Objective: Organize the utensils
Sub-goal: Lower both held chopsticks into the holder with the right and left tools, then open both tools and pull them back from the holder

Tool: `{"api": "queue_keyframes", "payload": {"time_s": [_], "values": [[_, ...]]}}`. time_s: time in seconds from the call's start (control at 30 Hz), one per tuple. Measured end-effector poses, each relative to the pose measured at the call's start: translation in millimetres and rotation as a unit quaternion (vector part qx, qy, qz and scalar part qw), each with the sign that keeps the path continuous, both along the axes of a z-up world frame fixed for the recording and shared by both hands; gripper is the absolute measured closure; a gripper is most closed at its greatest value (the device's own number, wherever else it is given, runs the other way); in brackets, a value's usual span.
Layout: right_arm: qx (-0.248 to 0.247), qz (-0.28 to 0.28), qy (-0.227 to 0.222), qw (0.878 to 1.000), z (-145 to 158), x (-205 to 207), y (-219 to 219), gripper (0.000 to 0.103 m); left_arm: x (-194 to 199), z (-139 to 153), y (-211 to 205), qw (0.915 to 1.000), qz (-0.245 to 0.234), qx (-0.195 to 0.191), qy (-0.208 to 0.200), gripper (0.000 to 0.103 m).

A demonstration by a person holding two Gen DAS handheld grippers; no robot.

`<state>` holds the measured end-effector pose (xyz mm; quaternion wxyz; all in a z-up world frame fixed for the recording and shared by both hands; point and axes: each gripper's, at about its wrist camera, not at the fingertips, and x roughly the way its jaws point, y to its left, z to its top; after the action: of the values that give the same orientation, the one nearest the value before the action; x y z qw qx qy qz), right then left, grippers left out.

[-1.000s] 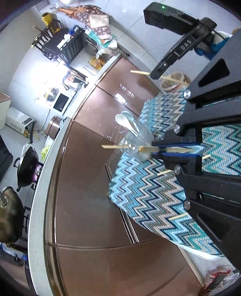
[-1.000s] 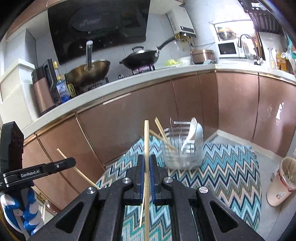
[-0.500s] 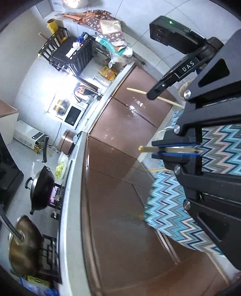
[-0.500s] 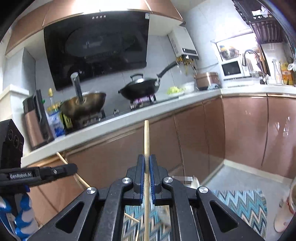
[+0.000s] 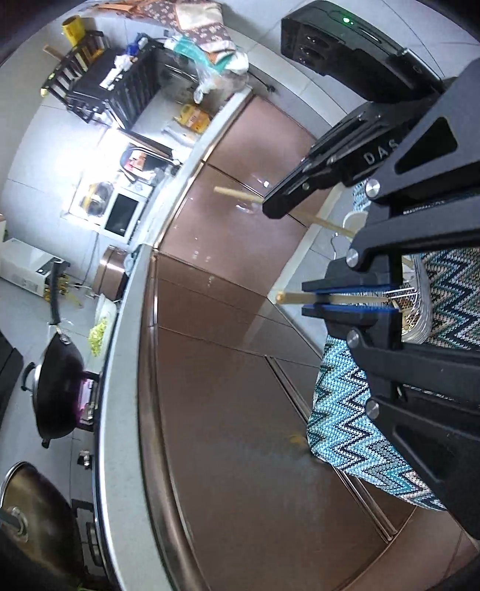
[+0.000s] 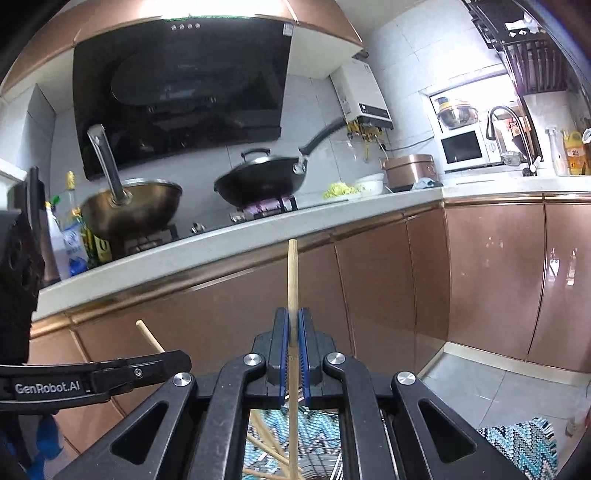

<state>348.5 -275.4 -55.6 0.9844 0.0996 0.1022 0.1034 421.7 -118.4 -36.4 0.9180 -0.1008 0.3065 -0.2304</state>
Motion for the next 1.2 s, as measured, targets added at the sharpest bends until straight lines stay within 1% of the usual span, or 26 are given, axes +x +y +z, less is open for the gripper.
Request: {"api": "queue_keyframes", "payload": {"time_s": [0.13,0.27,0.37,0.4,0.43,0.47,0.53,0.6,0.73,0.87,1.0,1.07,1.2], "values": [[-0.016,-0.008,0.002,1.000,-18,6,1,0.097,11,-20,-9,0.9999,0.001,0.009,0.009,0.098],[-0.026,-0.011,0.016,0.999,-36,8,1,0.097,14,-37,-13,0.9996,0.009,0.023,0.013,0.098],[-0.029,-0.015,0.020,0.999,-42,2,-1,0.096,14,-45,-11,0.9995,0.012,0.020,0.023,0.097],[-0.028,-0.015,0.022,0.999,-43,1,-1,0.095,14,-46,-11,0.9994,0.012,0.019,0.025,0.096],[-0.027,-0.016,0.024,0.999,-43,1,-2,0.089,13,-47,-10,0.9994,0.012,0.017,0.028,0.096],[-0.028,-0.017,0.025,0.999,-43,-2,-2,0.083,12,-47,-8,0.9993,0.016,0.016,0.029,0.094],[-0.030,-0.023,0.025,0.999,-40,-7,-3,0.076,8,-44,-4,0.9994,0.021,0.012,0.024,0.085],[-0.029,-0.027,0.024,0.999,-35,-14,-4,0.073,1,-40,1,0.9995,0.026,0.009,0.017,0.073],[-0.028,-0.037,0.020,0.999,-21,-29,-6,0.070,-14,-29,10,0.9995,0.031,0.007,0.004,0.070],[-0.031,-0.049,0.023,0.998,-8,-53,-7,0.066,-36,-18,22,0.9992,0.040,-0.001,-0.005,0.067],[-0.027,-0.060,0.031,0.997,1,-78,-8,0.064,-63,-6,33,0.9984,0.052,0.002,-0.022,0.061],[-0.028,-0.067,0.035,0.997,5,-93,-8,0.062,-79,-1,39,0.9980,0.056,0.003,-0.031,0.060],[-0.028,-0.077,0.040,0.996,13,-123,-7,0.057,-112,7,49,0.9964,0.068,0.005,-0.051,0.051]]}}
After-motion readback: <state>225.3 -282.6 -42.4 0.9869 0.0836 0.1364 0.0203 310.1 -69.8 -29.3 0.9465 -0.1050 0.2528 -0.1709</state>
